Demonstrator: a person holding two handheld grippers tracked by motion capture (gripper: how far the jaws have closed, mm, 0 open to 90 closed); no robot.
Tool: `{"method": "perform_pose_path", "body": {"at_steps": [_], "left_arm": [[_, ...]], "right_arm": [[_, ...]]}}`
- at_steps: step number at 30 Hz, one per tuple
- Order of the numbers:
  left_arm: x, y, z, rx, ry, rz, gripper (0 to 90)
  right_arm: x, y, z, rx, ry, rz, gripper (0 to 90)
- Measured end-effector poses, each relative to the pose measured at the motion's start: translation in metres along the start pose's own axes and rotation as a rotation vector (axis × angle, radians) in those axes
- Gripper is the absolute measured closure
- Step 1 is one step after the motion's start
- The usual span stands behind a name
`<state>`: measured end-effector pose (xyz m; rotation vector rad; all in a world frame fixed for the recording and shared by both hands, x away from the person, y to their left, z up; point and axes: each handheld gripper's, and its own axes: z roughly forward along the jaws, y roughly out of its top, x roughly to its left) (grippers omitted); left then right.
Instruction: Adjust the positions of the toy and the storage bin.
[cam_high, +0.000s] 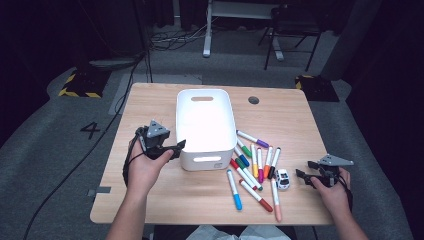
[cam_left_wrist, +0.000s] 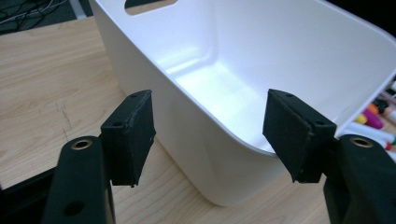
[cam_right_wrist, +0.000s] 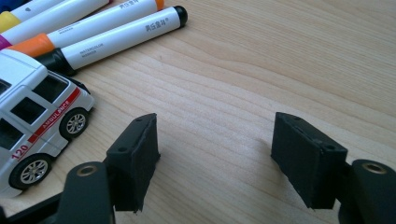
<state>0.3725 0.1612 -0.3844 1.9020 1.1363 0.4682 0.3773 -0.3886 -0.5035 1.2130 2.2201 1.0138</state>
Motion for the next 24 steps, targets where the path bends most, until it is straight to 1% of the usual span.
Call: {"method": "perform_pose_path", "body": {"at_steps": [2,4,6,8,9,11,14,16,17,18,19,21,22,23,24], "left_arm": [[0.001,0.001,0.002,0.007,-0.007,-0.005,36.2],[0.001,0.001,0.004,0.003,0.009,0.006,37.8],[0.001,0.002,0.004,0.0,0.011,0.012,41.0],[0.003,0.001,0.003,-0.003,0.005,0.012,42.4],[0.004,0.0,0.002,-0.001,0.009,0.015,43.5],[0.005,-0.001,-0.001,-0.004,0.014,0.005,44.4],[0.007,-0.003,-0.005,0.003,0.03,0.021,46.1],[0.007,-0.005,-0.009,0.005,0.025,0.023,46.1],[0.007,-0.007,-0.011,0.014,0.014,0.025,46.1],[0.007,-0.009,-0.013,0.003,-0.002,0.012,46.5],[0.007,-0.01,-0.015,0.012,-0.015,0.019,47.7],[0.005,-0.013,-0.018,0.011,-0.027,0.029,48.0],[0.003,-0.015,-0.02,0.014,-0.024,0.042,48.5],[0.002,-0.016,-0.022,0.016,-0.017,0.064,48.5],[0.001,-0.017,-0.023,0.019,-0.018,0.073,48.6]], "right_arm": [[0.0,0.0,0.0,-0.001,0.001,-0.001,32.2],[0.0,0.0,0.0,0.0,0.002,0.0,32.2],[0.0,0.0,0.0,0.0,0.003,-0.002,32.2],[0.0,0.0,0.0,0.0,0.004,-0.003,32.2],[0.0,0.0,0.0,0.001,0.005,-0.003,32.2],[0.0,0.0,0.0,0.001,0.006,-0.005,32.2],[0.0,0.0,0.0,0.001,0.007,-0.006,32.2],[0.0,0.0,0.0,0.001,0.007,-0.005,32.2],[0.0,0.0,0.0,0.001,0.007,-0.005,32.2],[0.0,0.0,0.0,0.001,0.007,-0.005,32.2],[0.0,0.0,0.0,0.001,0.007,-0.006,32.2],[0.0,0.0,0.0,0.001,0.007,-0.005,32.2],[0.0,0.0,0.0,0.001,0.007,-0.005,32.2],[0.0,0.0,0.0,0.001,0.007,-0.005,32.2],[0.0,0.0,0.0,0.001,0.007,-0.006,32.2]]}}
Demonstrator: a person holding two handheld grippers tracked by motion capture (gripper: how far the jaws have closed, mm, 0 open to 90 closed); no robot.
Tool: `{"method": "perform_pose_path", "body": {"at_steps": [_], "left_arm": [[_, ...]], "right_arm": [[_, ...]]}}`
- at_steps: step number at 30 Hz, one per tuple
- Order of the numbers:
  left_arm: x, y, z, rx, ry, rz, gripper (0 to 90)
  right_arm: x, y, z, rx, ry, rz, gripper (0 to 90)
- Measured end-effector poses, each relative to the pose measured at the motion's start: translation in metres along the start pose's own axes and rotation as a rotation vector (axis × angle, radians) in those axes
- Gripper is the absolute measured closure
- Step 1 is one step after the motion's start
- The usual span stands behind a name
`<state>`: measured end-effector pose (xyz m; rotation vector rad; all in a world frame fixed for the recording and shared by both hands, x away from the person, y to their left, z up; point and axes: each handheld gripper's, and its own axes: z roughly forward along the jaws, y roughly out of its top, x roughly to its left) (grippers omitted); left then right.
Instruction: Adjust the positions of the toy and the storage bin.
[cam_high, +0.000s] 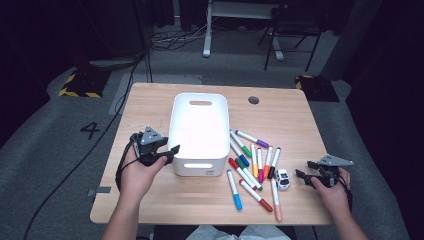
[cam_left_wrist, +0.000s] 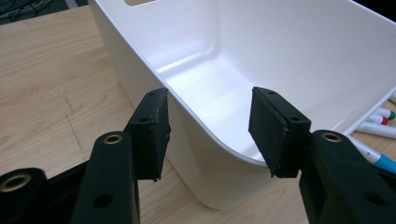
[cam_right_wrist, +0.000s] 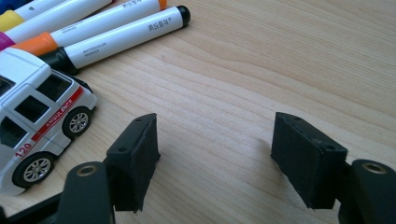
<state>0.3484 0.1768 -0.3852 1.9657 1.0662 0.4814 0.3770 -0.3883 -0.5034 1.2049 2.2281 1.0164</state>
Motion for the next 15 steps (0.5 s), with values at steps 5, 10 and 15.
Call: {"method": "perform_pose_path", "body": {"at_steps": [5,10,15], "left_arm": [[-0.006,-0.004,-0.008,0.009,0.009,0.022,48.9],[-0.011,-0.01,-0.019,0.022,0.001,0.043,49.0],[-0.017,-0.02,-0.027,-0.011,-0.007,0.045,49.0]], "right_arm": [[0.0,0.0,0.0,0.0,0.0,0.0,32.2],[0.0,0.0,0.0,0.0,0.0,0.0,32.2],[0.0,0.0,0.0,0.0,0.0,0.0,32.2]]}}
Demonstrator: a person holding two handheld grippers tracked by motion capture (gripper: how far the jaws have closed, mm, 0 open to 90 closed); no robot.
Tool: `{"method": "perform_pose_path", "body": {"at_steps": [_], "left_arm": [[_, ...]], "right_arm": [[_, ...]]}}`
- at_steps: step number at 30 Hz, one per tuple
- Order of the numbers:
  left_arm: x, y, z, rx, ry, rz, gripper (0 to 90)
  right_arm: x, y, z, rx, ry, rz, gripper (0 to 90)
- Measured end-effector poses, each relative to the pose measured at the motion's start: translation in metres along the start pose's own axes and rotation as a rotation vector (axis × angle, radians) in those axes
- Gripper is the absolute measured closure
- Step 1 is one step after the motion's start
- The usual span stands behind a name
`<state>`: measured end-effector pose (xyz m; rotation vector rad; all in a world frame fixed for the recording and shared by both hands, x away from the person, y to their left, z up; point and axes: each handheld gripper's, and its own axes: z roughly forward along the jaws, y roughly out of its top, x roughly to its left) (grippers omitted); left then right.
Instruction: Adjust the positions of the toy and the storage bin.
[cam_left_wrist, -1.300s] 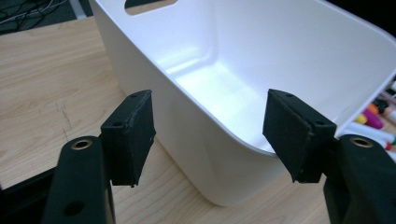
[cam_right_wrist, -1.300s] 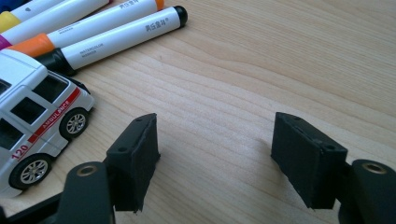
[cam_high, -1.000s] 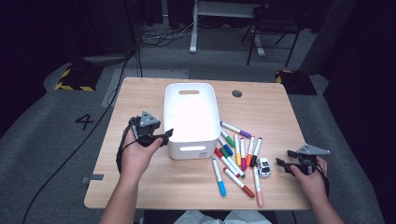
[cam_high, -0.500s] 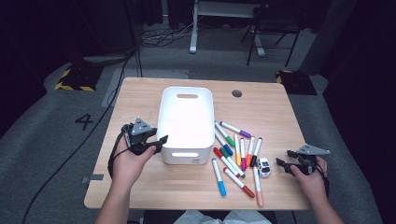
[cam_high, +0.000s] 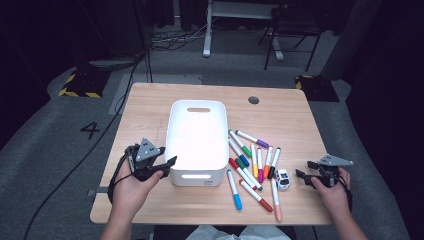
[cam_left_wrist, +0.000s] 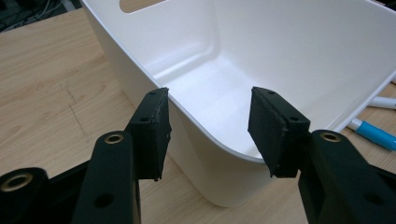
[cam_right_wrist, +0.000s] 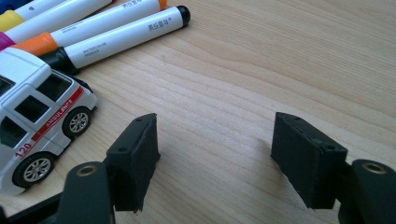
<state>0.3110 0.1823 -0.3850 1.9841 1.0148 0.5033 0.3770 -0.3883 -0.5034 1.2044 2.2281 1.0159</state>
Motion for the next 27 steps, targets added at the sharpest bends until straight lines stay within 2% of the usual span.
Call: {"method": "perform_pose_path", "body": {"at_steps": [4,6,11,18,27], "left_arm": [[-0.006,-0.005,-0.006,-0.008,0.002,0.001,48.8],[-0.009,-0.006,-0.009,-0.005,0.004,0.017,48.8],[-0.016,-0.012,-0.017,-0.012,-0.024,0.02,48.8],[-0.027,-0.017,-0.025,-0.021,-0.033,0.043,48.8],[-0.028,-0.021,-0.027,-0.044,-0.086,0.067,49.0]], "right_arm": [[0.0,0.0,0.0,0.0,0.0,0.001,32.2],[0.0,0.0,0.0,0.0,0.0,0.0,32.2],[0.0,0.0,0.0,0.0,0.0,0.0,32.2],[0.0,0.0,0.0,0.0,0.0,0.001,32.2],[0.0,0.0,0.0,-0.001,0.0,-0.004,32.2]]}}
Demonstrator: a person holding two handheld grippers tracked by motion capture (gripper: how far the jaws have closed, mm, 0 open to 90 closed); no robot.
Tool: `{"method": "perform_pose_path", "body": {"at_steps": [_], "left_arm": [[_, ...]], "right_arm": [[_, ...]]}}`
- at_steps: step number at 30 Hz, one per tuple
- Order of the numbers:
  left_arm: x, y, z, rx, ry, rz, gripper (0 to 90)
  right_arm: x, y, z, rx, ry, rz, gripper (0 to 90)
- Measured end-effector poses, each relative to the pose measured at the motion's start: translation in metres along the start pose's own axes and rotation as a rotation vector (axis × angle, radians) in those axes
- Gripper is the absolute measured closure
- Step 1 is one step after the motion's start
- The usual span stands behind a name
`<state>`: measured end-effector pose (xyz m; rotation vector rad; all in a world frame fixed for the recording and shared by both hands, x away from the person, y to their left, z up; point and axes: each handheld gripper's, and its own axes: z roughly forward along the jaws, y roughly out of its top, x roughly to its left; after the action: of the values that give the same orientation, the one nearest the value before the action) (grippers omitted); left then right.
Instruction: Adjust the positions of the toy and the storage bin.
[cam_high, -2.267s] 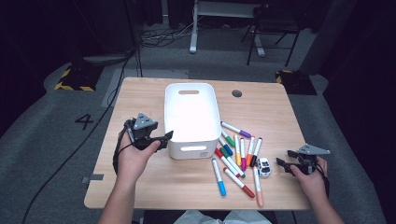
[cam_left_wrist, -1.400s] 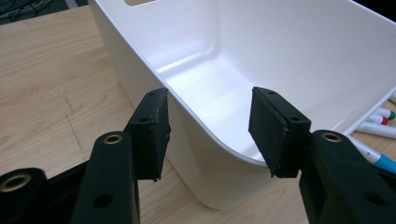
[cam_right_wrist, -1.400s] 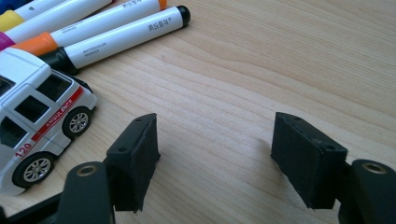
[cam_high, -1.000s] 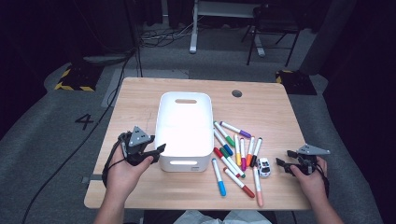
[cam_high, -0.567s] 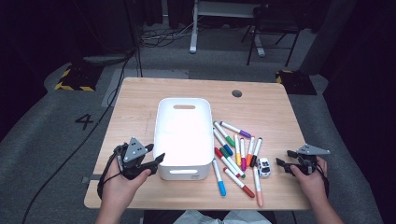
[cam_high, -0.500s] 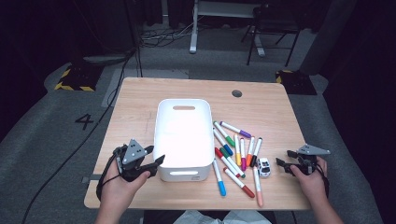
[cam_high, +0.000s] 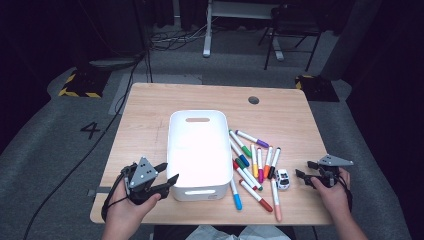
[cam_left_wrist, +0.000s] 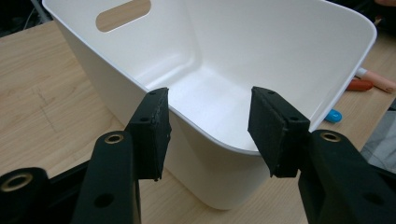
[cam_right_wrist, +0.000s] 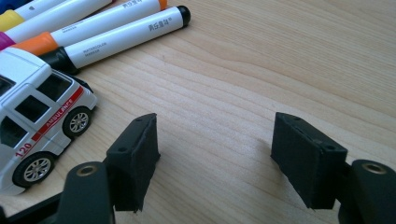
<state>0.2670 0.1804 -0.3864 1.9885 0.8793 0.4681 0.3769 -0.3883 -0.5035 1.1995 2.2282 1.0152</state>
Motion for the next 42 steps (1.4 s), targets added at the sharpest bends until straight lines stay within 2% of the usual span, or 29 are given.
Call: {"method": "perform_pose_path", "body": {"at_steps": [4,8,11,15,19,26,29,32,34,36,40,42], "left_arm": [[0.001,-0.003,-0.004,-0.001,-0.043,-0.012,50.1],[-0.001,-0.003,-0.004,0.003,-0.053,-0.007,50.3],[-0.002,-0.002,-0.003,0.006,-0.037,-0.001,49.0],[0.004,-0.001,-0.004,0.013,0.028,-0.008,32.4],[0.01,0.004,-0.013,-0.012,0.044,-0.023,31.0],[0.033,0.009,-0.015,0.013,0.074,-0.028,31.9],[0.046,0.005,-0.014,0.022,0.104,-0.033,31.6],[0.059,-0.005,-0.01,0.026,0.132,-0.04,30.9],[0.066,-0.011,-0.007,0.029,0.125,-0.045,30.7],[0.07,-0.017,-0.003,0.041,0.122,-0.025,30.2],[0.078,-0.028,0.004,0.063,0.123,-0.012,30.0],[0.081,-0.034,0.008,0.066,0.127,-0.022,30.1]], "right_arm": [[0.0,0.0,0.0,0.002,0.002,0.001,32.2],[0.001,0.0,-0.001,0.001,0.001,-0.001,32.2],[0.001,0.0,-0.001,0.001,0.001,-0.001,32.2],[0.001,0.0,-0.001,0.001,0.001,-0.002,32.2],[0.0,0.0,-0.001,0.0,0.002,-0.003,32.2],[0.001,0.0,-0.001,0.0,0.002,-0.005,32.2],[0.001,0.0,-0.001,0.001,0.004,-0.004,32.2],[0.001,0.0,-0.001,0.001,0.003,-0.005,32.2],[0.001,0.0,-0.001,0.001,0.004,-0.004,32.2],[0.0,0.0,-0.001,0.001,0.004,-0.007,32.2],[0.001,0.0,-0.001,0.003,0.005,-0.004,32.2],[0.0,0.0,-0.001,0.004,0.007,-0.006,32.2]]}}
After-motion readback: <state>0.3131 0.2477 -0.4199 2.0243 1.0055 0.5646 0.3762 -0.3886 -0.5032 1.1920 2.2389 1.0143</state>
